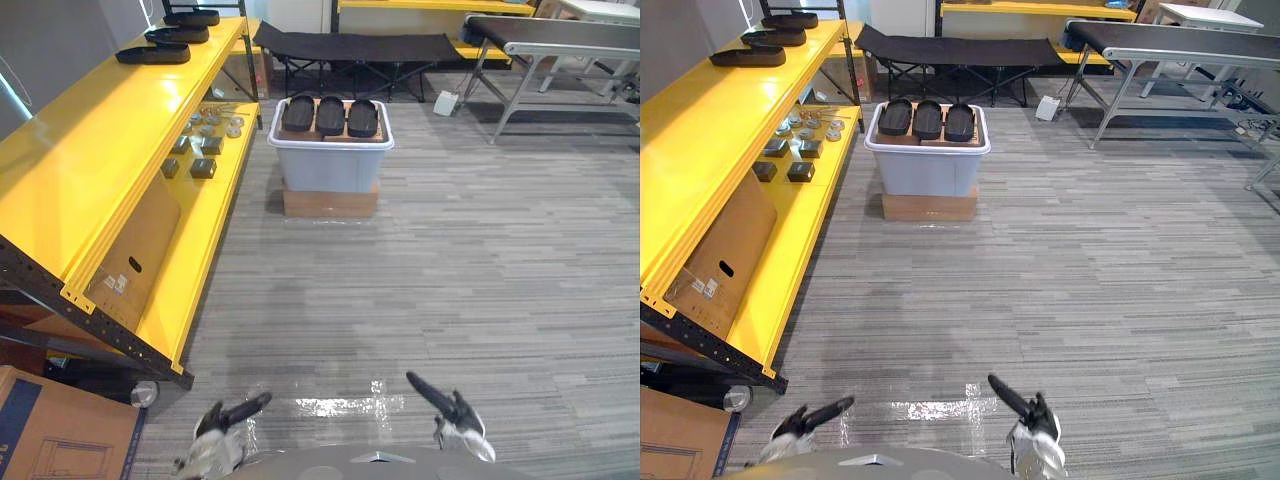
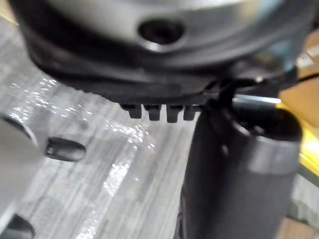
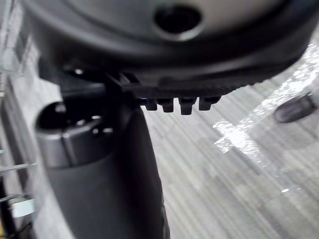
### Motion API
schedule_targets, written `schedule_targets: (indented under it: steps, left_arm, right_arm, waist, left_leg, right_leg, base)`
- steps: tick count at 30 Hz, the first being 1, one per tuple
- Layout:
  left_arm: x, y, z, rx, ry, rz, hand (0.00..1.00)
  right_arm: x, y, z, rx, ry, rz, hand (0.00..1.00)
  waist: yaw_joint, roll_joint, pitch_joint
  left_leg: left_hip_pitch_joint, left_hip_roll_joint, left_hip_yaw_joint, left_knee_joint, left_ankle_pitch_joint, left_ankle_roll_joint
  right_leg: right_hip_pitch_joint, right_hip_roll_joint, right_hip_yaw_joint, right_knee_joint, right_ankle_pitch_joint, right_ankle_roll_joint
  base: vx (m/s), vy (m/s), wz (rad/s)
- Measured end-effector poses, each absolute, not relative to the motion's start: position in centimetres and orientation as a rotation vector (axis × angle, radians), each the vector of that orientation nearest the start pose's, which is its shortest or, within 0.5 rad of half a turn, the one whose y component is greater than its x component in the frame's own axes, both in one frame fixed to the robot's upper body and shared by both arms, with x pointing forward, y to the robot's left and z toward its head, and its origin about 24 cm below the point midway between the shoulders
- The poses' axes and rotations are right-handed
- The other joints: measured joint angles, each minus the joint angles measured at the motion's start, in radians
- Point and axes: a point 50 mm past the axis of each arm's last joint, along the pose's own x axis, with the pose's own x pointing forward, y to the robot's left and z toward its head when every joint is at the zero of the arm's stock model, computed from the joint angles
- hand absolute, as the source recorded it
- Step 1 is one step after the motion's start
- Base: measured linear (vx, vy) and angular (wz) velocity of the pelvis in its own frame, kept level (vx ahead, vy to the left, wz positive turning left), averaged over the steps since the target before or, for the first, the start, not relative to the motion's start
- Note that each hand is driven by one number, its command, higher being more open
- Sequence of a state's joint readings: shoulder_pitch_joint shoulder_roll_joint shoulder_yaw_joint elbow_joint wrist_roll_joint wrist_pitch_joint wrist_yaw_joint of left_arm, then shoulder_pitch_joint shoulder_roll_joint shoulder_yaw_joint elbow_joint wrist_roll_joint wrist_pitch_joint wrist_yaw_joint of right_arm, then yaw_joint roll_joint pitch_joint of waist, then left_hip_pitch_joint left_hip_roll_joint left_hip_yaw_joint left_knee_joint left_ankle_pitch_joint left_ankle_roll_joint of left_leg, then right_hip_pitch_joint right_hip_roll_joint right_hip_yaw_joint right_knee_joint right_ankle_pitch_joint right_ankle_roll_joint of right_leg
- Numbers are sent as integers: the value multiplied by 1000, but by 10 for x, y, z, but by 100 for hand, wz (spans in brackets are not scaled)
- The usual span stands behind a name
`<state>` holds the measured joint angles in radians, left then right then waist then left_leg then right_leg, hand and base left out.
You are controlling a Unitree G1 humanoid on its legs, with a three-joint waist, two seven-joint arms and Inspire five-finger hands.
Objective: Walk over and take three plastic housings, then place them on the shelf
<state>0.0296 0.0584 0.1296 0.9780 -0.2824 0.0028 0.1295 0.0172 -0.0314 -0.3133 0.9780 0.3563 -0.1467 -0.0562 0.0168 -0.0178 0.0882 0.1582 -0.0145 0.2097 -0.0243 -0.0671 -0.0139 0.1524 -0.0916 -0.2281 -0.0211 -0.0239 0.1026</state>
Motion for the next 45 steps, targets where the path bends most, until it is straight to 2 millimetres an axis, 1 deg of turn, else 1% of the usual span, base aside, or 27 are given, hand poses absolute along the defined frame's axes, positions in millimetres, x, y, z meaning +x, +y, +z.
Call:
schedule_targets:
  steps: [1,2,3,5,7,10,13,15,16,18,20,25,27,29,35,41,44,45]
  left_arm:
    - [138,192,-145,-208,949,379,100]
    - [153,188,-138,-223,898,354,100]
    - [155,187,-137,-223,891,350,100]
    - [170,186,-130,-227,843,333,100]
    - [173,187,-128,-242,825,344,100]
    - [172,190,-128,-227,824,342,100]
    - [170,193,-128,-233,825,346,100]
    - [169,194,-129,-304,819,362,100]
    - [167,193,-129,-357,812,381,100]
    - [162,193,-130,-405,807,400,100]
    - [158,192,-131,-423,808,411,100]
    - [140,194,-136,-425,821,439,100]
    - [136,194,-137,-443,821,456,100]
    - [135,192,-137,-454,824,462,100]
    - [125,189,-140,-473,839,458,100]
    - [125,188,-140,-476,838,452,100]
    - [125,187,-140,-476,839,449,100]
    - [125,186,-140,-475,839,444,100]
  right_arm:
    - [147,-215,-134,354,739,-530,100]
    - [165,-217,-124,299,676,-484,100]
    - [167,-217,-122,288,666,-475,100]
    - [183,-220,-112,234,615,-429,100]
    - [186,-221,-110,218,609,-414,100]
    - [186,-219,-111,214,614,-404,100]
    - [185,-219,-111,215,617,-406,100]
    - [184,-218,-112,221,624,-406,100]
    - [183,-218,-112,252,621,-411,100]
    - [182,-218,-113,284,619,-421,100]
    - [177,-219,-115,297,630,-438,100]
    - [154,-215,-126,341,680,-476,100]
    - [150,-214,-127,349,688,-482,100]
    - [146,-209,-130,361,699,-481,100]
    - [140,-203,-133,379,714,-484,100]
    - [142,-199,-131,392,705,-478,100]
    - [142,-199,-132,388,715,-472,100]
    - [143,-199,-131,382,715,-468,100]
  waist:
    - [-6,-2,-1]
    - [-18,0,4]
    - [-20,0,4]
    - [-22,4,11]
    - [-23,4,12]
    - [-26,4,14]
    - [-26,8,22]
    - [-28,6,24]
    - [-32,5,24]
    - [-45,4,25]
    - [-46,3,26]
    - [-45,3,28]
    - [-45,3,28]
    - [-44,2,29]
    - [-42,0,29]
    - [-36,-1,29]
    - [-25,-1,29]
    - [-22,-1,29]
  left_leg:
    - [-10,-5,0,0,2,2]
    - [-17,-11,0,-1,5,7]
    - [-19,-12,0,-2,5,8]
    - [-28,-13,4,-3,7,11]
    - [-28,-15,4,-3,7,11]
    - [-30,-17,1,-3,7,11]
    - [-32,-18,0,0,8,13]
    - [-33,-20,-1,2,10,16]
    - [-35,-23,-3,2,13,20]
    - [-39,-28,-9,2,17,27]
    - [-40,-31,-10,2,21,34]
    - [-27,-33,-12,-28,45,59]
    - [-24,-34,-12,-41,53,64]
    - [-24,-36,-15,-59,64,63]
    - [-10,-39,-16,-61,64,64]
    - [-11,-40,-15,-63,64,64]
    - [-8,-42,-8,-63,61,62]
    - [-8,-44,-5,-63,53,62]
  right_leg:
    - [-10,-5,0,0,1,-1]
    - [-19,-9,0,-1,6,-5]
    - [-21,-10,0,-1,7,-3]
    - [-30,-10,1,-6,23,-2]
    - [-29,-11,-2,-13,29,-2]
    - [-30,-13,-12,-13,30,-2]
    - [-31,-14,-15,-13,37,-11]
    - [-31,-16,-16,-13,37,-11]
    - [-31,-19,-18,-13,37,-12]
    - [-31,-24,-22,-13,37,-12]
    - [-31,-27,-24,-13,38,-13]
    - [-33,-26,-29,-6,39,-14]
    - [-37,-26,-29,-3,39,-14]
    - [-45,-27,-32,0,42,-14]
    - [-27,-30,-33,-7,44,-12]
    - [-26,-29,-31,-12,45,-11]
    - [-31,-31,-16,-6,45,-11]
    - [-47,-36,-13,25,30,-13]
  base:
    - [-21,30,1]
    - [-21,30,0]
    - [-31,34,-4]
    - [-28,25,-5]
    - [0,0,0]
    - [0,0,0]
    - [-50,-13,1]
    - [-68,-10,2]
    - [-42,-4,4]
    - [-83,-1,8]
    - [-80,2,6]
    - [-77,-6,3]
    - [-78,-3,1]
    - [-66,4,3]
    - [-13,2,1]
    - [0,0,0]
    - [-7,9,-9]
    - [-7,31,-6]
